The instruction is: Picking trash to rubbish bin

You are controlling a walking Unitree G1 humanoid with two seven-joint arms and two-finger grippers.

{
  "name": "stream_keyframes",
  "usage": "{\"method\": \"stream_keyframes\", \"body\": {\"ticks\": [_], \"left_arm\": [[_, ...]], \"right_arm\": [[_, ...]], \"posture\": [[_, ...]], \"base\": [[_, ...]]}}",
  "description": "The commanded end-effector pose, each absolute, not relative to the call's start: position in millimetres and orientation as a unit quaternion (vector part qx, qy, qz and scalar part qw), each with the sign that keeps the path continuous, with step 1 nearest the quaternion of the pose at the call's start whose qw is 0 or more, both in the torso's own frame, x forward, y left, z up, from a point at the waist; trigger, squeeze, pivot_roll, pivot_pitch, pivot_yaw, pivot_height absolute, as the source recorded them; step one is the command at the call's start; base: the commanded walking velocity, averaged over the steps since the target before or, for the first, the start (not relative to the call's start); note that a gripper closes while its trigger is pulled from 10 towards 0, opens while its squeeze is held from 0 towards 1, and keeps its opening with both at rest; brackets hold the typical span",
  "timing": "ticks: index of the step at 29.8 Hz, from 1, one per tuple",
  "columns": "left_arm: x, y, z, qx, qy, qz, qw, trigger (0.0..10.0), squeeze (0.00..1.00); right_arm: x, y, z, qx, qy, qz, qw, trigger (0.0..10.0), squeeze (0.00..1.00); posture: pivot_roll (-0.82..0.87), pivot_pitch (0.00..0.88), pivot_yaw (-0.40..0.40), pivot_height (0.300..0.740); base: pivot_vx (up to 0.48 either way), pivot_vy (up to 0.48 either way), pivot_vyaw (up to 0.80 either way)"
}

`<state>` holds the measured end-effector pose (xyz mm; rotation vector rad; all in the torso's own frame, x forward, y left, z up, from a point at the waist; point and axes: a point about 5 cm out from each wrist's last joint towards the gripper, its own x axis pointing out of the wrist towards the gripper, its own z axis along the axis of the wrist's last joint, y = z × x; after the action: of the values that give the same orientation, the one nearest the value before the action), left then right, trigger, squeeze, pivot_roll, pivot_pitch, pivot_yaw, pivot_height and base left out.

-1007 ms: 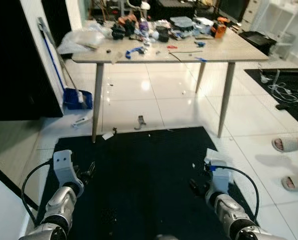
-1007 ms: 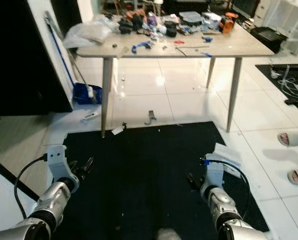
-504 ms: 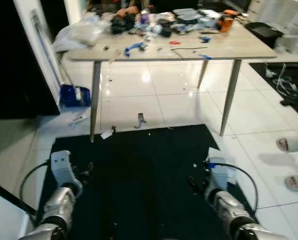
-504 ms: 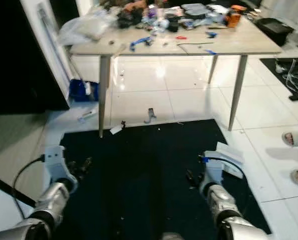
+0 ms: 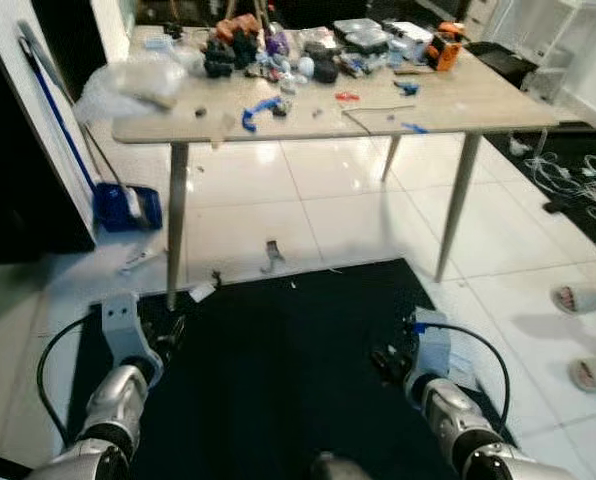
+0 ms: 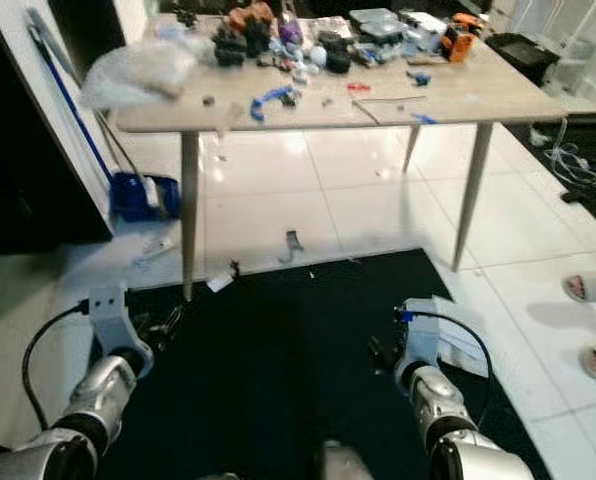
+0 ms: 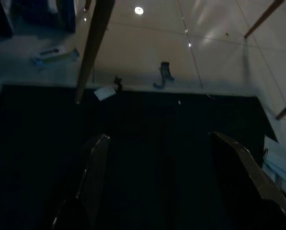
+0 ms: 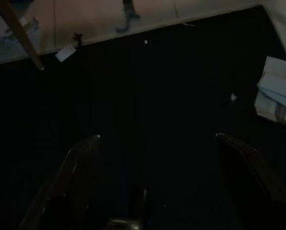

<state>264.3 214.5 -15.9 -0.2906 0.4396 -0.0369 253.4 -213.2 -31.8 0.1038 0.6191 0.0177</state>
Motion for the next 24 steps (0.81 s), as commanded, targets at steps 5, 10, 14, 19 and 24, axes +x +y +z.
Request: {"method": "stream_keyframes", "body": {"ticks": [5,10,14,19,24], "left_arm": [[259.7,212.6,-20.3,-0.141,0.228,-0.023,0.963,10.0,0.0],[260.1,212.9,-19.7,-0.136,0.226,-0.025,0.964,10.0,0.0],[260.8,213.4,-17.7,-0.121,0.215,-0.026,0.969,10.0,0.0],[262.5,213.8,-13.6,-0.113,0.19,-0.026,0.975,10.0,0.0],[289.3,244.3,38.1,-0.095,0.056,-0.064,0.992,10.0,0.0]], "right_arm": [[254.8,-215.6,-30.1,0.047,0.303,0.009,0.952,10.0,0.0],[255.3,-215.7,-29.4,0.05,0.297,0.006,0.953,10.0,0.0],[255.7,-216.4,-28.4,0.043,0.29,0.005,0.956,10.0,0.0],[258.1,-216.4,-24.7,0.031,0.271,0.013,0.962,10.0,0.0],[294.9,-215.9,20.9,0.063,0.139,0.09,0.984,10.0,0.0]], "posture": [[0.0,0.0,-0.018,0.74],[0.0,0.0,-0.018,0.74],[-0.01,0.0,-0.023,0.74],[-0.01,0.0,-0.026,0.74],[-0.01,0.0,-0.03,0.74]], "base": [[0.379,0.0,-0.74],[0.392,0.0,-0.43],[0.395,0.0,0.0],[0.399,0.0,0.0],[0.41,0.0,0.0]]}}
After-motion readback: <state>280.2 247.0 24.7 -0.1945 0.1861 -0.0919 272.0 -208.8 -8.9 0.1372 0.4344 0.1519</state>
